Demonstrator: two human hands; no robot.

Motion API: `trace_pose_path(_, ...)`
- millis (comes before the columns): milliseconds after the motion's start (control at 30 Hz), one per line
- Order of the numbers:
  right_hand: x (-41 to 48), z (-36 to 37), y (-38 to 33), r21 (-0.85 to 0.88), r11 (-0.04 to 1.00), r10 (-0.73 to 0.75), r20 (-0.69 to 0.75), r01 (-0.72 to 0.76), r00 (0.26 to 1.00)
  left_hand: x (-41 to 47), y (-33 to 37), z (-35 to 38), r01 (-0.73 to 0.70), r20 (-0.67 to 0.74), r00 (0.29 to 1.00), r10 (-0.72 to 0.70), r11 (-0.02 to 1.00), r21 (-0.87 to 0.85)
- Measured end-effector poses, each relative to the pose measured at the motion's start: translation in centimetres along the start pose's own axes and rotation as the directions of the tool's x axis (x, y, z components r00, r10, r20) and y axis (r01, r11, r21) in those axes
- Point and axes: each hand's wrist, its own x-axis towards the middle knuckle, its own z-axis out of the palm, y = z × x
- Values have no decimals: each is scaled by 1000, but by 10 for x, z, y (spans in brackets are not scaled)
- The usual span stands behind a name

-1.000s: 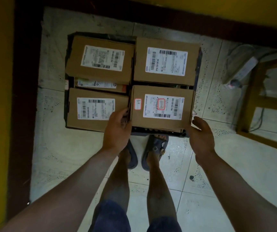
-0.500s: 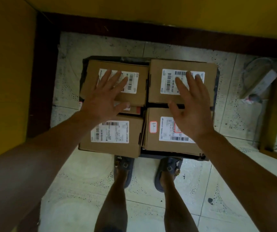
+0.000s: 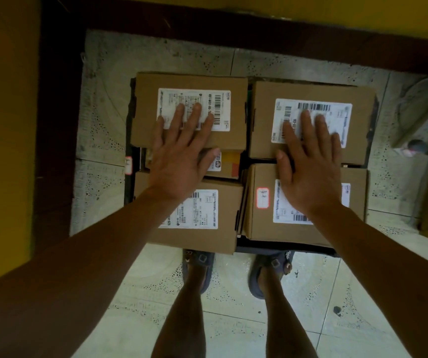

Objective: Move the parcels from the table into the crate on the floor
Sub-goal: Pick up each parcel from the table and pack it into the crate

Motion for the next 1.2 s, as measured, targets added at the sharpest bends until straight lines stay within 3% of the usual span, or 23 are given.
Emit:
trace_pose_path(267, 9, 15, -2, -44, 999, 22, -80, -25, 997, 3, -1, 9, -43, 5, 999, 43, 997, 58)
trace_pose_path(500, -1, -6, -3, 30, 999, 15, -54, -13, 998, -20, -1, -8, -90, -31, 996, 88, 992, -84)
trace_pose_path(667, -24, -26, -14, 107, 994, 48, -134, -34, 990, -81, -1, -11, -345, 169, 922, 349, 937, -52)
trace_pose_path(800, -62, -23, -30, 141, 988, 73, -98, -59, 993, -110, -13, 1, -461, 280, 856, 434, 886, 36)
trace_pose_path(967, -76, 6, -36, 54, 994, 89, 22, -90, 996, -101, -14, 13, -458, 238, 872, 427, 884, 94)
trace_pose_path(1200, -94, 27, -43, 67, 985, 167, -71, -162, 983, -108, -13, 16, -431, 220, 886, 409, 900, 66)
